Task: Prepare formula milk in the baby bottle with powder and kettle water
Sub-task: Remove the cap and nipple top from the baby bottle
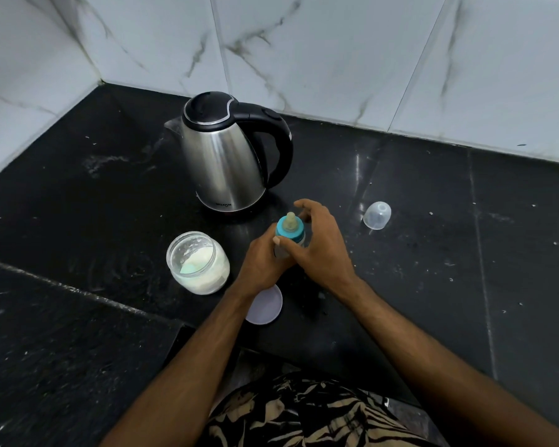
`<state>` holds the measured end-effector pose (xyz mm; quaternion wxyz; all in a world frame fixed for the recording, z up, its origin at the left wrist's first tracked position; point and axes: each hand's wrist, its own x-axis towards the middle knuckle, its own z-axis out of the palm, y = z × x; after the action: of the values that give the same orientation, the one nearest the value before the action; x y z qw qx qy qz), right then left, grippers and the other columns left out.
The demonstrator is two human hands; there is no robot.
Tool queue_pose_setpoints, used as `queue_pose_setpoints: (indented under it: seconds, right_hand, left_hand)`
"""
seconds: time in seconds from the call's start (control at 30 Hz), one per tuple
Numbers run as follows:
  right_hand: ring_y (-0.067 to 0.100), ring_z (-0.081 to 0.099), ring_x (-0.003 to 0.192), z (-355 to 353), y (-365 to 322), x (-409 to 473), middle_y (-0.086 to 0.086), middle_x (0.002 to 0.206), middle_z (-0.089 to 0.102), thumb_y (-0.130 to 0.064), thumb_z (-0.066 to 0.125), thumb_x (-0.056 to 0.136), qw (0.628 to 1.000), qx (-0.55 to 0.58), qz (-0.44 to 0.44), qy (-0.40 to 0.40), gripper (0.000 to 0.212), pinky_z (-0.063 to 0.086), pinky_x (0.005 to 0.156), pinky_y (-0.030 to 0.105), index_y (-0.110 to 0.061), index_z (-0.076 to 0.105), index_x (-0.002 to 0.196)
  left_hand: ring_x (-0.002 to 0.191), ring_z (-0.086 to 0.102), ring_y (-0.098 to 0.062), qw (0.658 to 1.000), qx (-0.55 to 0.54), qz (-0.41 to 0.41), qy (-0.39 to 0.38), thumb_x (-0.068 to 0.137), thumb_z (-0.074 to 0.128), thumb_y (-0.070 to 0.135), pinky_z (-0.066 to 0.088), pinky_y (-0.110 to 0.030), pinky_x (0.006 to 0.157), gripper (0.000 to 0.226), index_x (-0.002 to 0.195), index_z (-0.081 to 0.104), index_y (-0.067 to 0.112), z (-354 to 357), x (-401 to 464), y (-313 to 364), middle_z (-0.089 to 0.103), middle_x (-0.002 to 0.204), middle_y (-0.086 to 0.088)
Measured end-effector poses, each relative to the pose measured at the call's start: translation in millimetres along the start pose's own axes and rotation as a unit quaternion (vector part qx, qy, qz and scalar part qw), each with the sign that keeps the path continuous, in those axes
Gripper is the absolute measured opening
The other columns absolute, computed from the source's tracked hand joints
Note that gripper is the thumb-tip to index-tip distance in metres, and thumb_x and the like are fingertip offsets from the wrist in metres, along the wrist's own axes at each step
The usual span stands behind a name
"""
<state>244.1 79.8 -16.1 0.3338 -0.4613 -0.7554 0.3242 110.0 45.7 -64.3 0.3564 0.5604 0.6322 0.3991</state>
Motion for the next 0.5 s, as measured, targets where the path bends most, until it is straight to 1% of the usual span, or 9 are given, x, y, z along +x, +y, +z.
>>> queue_pose_setpoints:
  seconds: [0.07, 0.13, 0.17, 0.23, 0.27, 0.3, 0.37, 0.43, 0.5]
  right_hand:
    - [0.015, 0.054, 0.109, -1.0, -0.8, 1.0, -0.001, 0.118, 0.057, -0.033, 0.08, 0.075, 1.0, 0.006, 0.004, -0.006, 0.069, 0.049, 0.096, 0.039, -0.018, 0.047, 0.134]
    - [0.014, 0.052, 0.114, -3.9, -1.0, 0.4, -0.001, 0.122, 0.058, -0.024, 0.078, 0.078, 0.999, 0.024, -0.002, -0.03, 0.068, 0.048, 0.099, 0.037, -0.018, 0.045, 0.137]
    - [0.013, 0.051, 0.117, -5.0, -1.7, -0.5, -0.001, 0.125, 0.056, -0.023, 0.076, 0.079, 0.999, 0.03, -0.009, -0.039, 0.069, 0.047, 0.1, 0.036, -0.018, 0.043, 0.139]
    - [0.011, 0.049, 0.119, -3.8, -2.2, -2.8, -0.001, 0.13, 0.052, -0.028, 0.075, 0.075, 0.999, 0.031, -0.014, -0.035, 0.071, 0.046, 0.102, 0.035, -0.017, 0.044, 0.138]
    - [0.01, 0.049, 0.117, -2.0, -1.9, -3.4, -0.001, 0.128, 0.051, -0.034, 0.076, 0.073, 0.999, 0.023, -0.009, -0.022, 0.072, 0.047, 0.1, 0.033, -0.017, 0.046, 0.136]
    - [0.01, 0.05, 0.114, 0.1, -1.4, -3.8, -0.002, 0.125, 0.052, -0.04, 0.076, 0.071, 1.0, 0.011, -0.003, -0.006, 0.071, 0.048, 0.098, 0.032, -0.017, 0.048, 0.133]
    - [0.012, 0.053, 0.107, 3.6, 0.1, -3.5, -0.002, 0.119, 0.055, -0.045, 0.076, 0.072, 1.0, -0.009, 0.009, 0.02, 0.067, 0.05, 0.093, 0.036, -0.018, 0.05, 0.128]
    - [0.014, 0.054, 0.107, 3.3, 0.2, -3.0, -0.002, 0.119, 0.057, -0.041, 0.075, 0.074, 1.0, -0.01, 0.008, 0.02, 0.064, 0.051, 0.091, 0.04, -0.019, 0.049, 0.128]
    - [0.015, 0.054, 0.111, 0.9, -0.3, -3.1, -0.002, 0.122, 0.057, -0.03, 0.075, 0.076, 1.0, -0.002, -0.008, -0.005, 0.064, 0.05, 0.095, 0.042, -0.018, 0.047, 0.133]
  left_hand:
    - [0.109, 0.06, 0.007, 1.0, -0.004, 0.0, 0.001, 0.085, 0.078, 0.023, 0.046, -0.007, 0.089, 0.058, 0.137, 0.053, 0.02, 0.2, 0.5, -0.5, 0.063, 0.123, 0.012]
    - [0.113, 0.061, 0.005, 1.0, -0.003, 0.003, 0.003, 0.084, 0.078, 0.025, 0.048, -0.011, 0.091, 0.058, 0.136, 0.054, 0.021, 0.2, 1.0, -2.6, 0.065, 0.124, 0.011]
    - [0.113, 0.062, 0.004, 1.0, -0.002, 0.004, 0.004, 0.084, 0.078, 0.025, 0.049, -0.013, 0.092, 0.056, 0.136, 0.055, 0.022, 0.2, 1.2, -3.4, 0.066, 0.123, 0.011]
    - [0.113, 0.063, 0.001, 1.0, 0.006, 0.005, 0.005, 0.086, 0.076, 0.027, 0.053, -0.019, 0.095, 0.051, 0.133, 0.056, 0.023, 0.3, 1.8, -5.6, 0.067, 0.122, 0.011]
    - [0.112, 0.063, 0.001, 1.0, 0.011, 0.006, 0.003, 0.087, 0.075, 0.028, 0.053, -0.022, 0.096, 0.05, 0.133, 0.056, 0.023, 0.5, 2.1, -5.7, 0.067, 0.122, 0.011]
    - [0.113, 0.063, 0.001, 1.0, 0.012, 0.007, 0.002, 0.087, 0.075, 0.029, 0.053, -0.022, 0.096, 0.051, 0.134, 0.056, 0.022, 0.4, 2.0, -5.4, 0.067, 0.123, 0.011]
    - [0.113, 0.061, 0.004, 1.0, 0.005, 0.006, 0.0, 0.087, 0.077, 0.027, 0.051, -0.015, 0.094, 0.055, 0.136, 0.054, 0.021, 0.1, 1.5, -4.0, 0.065, 0.124, 0.011]
    - [0.112, 0.061, 0.006, 1.0, -0.001, 0.004, -0.001, 0.085, 0.077, 0.026, 0.05, -0.013, 0.094, 0.057, 0.137, 0.054, 0.021, -0.8, 1.3, -3.1, 0.064, 0.123, 0.013]
    - [0.112, 0.063, 0.002, 1.0, -0.002, 0.002, -0.001, 0.084, 0.077, 0.031, 0.052, -0.019, 0.095, 0.056, 0.135, 0.055, 0.023, -0.9, 0.4, -2.9, 0.067, 0.122, 0.011]
